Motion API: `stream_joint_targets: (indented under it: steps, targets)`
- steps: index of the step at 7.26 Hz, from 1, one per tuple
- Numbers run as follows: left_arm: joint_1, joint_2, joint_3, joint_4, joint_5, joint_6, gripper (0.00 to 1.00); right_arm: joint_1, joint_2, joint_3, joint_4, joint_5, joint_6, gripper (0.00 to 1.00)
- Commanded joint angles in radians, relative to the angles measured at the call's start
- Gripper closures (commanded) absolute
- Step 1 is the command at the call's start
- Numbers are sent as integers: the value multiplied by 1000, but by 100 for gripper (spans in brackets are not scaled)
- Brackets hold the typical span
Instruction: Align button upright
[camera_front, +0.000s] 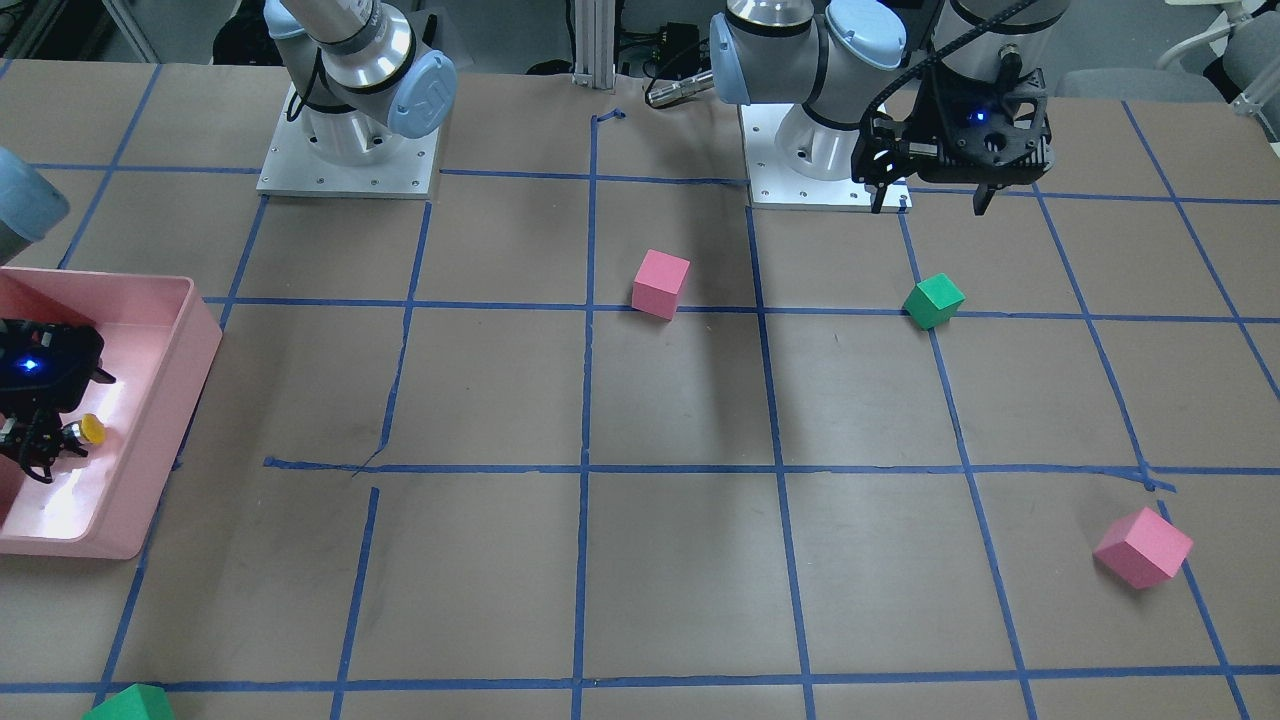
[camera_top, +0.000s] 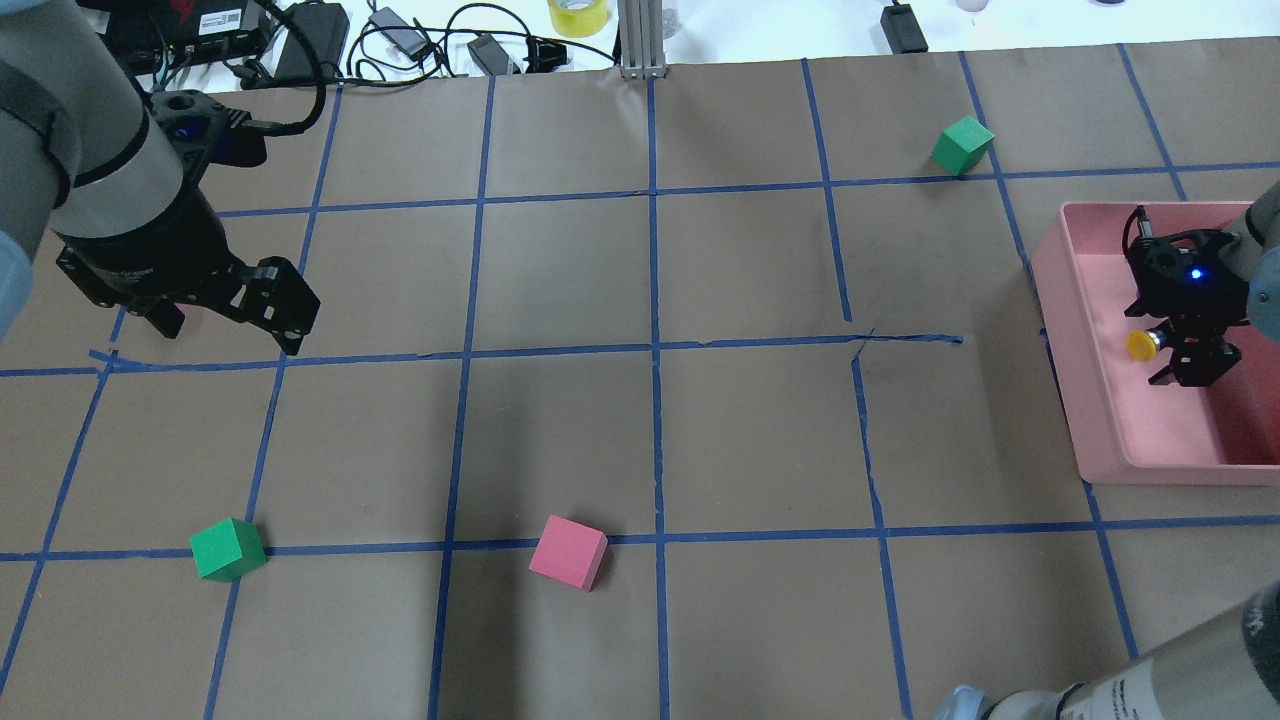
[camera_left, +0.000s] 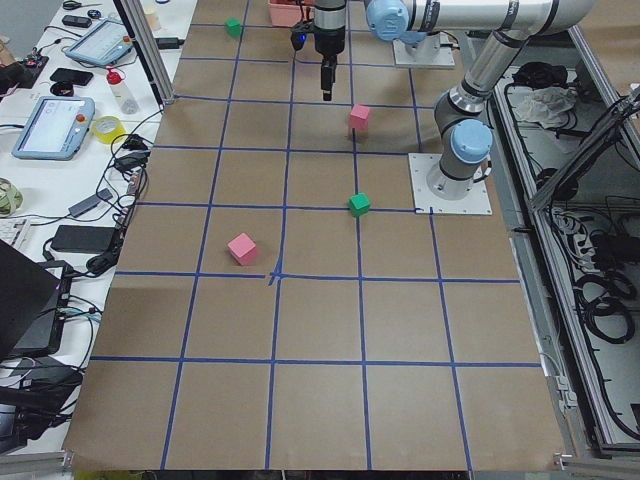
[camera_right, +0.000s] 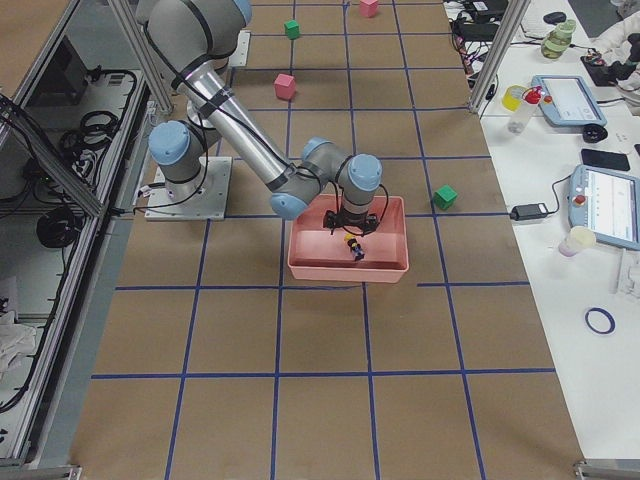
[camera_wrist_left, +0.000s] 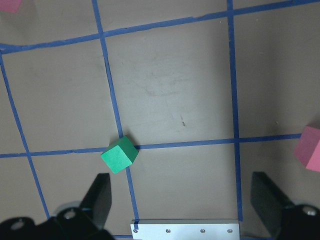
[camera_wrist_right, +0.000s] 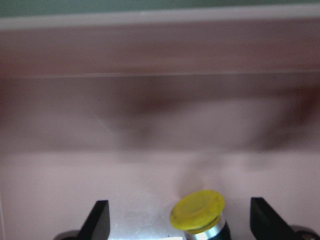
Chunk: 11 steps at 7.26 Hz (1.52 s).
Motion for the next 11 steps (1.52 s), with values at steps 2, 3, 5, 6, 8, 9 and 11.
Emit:
stream_joint_targets:
  steps: [2, 3, 5, 6, 8, 9, 11]
  targets:
    - [0, 0, 0, 0, 1, 2, 0, 0, 2, 2, 2, 27, 1, 0]
    - [0, 0, 0, 0, 1, 0, 0, 0, 5, 2, 2, 24, -1, 0]
    - [0, 0, 0, 0, 1, 0, 0, 0, 29, 0, 2, 9, 2, 45]
    - [0, 0, 0, 0, 1, 0, 0, 0, 28, -3, 1, -32, -8, 85]
    - [0, 0, 0, 0, 1, 2, 0, 0, 25, -3, 1, -60, -39, 100]
    - [0, 0, -2, -2, 1, 0, 0, 0, 17, -6, 2, -61, -35, 100]
    - [-2, 14, -34, -2, 2, 0, 0, 0, -3, -14, 12, -62, -25, 100]
